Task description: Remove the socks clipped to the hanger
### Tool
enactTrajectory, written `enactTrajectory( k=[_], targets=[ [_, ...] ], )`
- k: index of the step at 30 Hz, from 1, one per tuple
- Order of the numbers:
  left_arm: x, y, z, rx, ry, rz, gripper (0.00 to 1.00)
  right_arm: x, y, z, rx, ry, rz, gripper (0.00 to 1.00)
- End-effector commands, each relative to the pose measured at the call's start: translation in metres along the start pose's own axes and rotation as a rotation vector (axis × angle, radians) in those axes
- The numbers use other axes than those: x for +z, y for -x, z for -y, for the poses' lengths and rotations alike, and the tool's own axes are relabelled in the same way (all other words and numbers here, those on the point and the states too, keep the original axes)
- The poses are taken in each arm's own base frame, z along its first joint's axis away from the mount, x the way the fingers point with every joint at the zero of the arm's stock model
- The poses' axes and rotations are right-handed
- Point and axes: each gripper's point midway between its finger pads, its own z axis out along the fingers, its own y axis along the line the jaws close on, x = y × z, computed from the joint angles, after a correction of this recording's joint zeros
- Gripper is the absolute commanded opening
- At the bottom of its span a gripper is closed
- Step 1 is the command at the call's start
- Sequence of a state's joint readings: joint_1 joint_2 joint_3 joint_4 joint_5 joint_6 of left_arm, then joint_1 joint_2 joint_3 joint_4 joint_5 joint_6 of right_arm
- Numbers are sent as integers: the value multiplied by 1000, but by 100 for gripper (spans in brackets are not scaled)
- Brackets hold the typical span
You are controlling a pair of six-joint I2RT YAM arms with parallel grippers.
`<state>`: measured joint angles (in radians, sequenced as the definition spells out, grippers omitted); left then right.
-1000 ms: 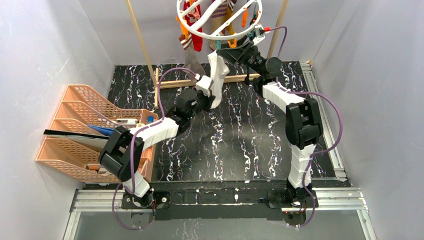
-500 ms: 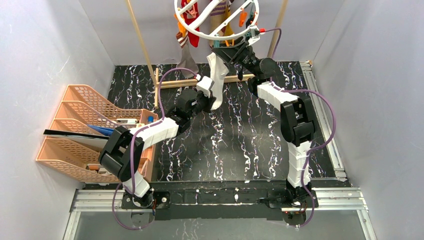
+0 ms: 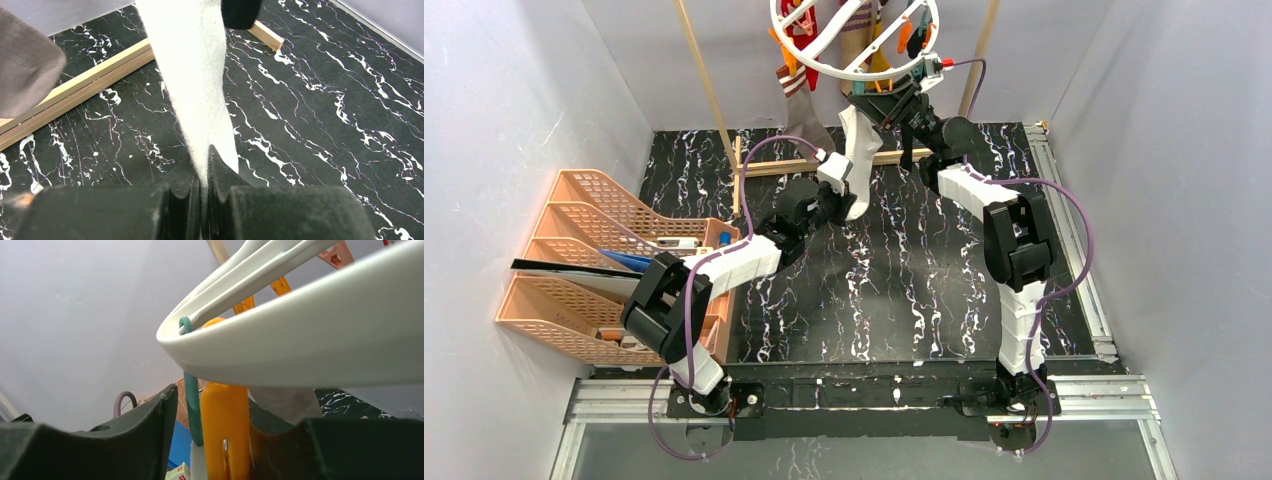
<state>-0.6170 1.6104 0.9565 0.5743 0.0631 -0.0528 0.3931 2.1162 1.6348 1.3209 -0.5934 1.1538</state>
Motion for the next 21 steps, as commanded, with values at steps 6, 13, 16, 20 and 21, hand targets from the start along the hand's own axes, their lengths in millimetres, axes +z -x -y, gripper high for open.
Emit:
enactTrajectory(
  k=[6,13,16,20,21],
  targets=[
    [-9,3,2,-3,-11,-1,0,7,16,-23,-57,80,37,37],
    [-9,2,3,-3,-14,-4,0,8,17,-23,-53,81,42,56],
    [-9,2,3,-2,-14,-5,0,8,18,-23,-53,82,46,62],
    [-9,3,2,0,-13,-4,0,7,22,-23,-57,82,51,63],
    [-9,3,2,0,-13,-3,0,7,23,-23,-57,81,55,63]
  ],
)
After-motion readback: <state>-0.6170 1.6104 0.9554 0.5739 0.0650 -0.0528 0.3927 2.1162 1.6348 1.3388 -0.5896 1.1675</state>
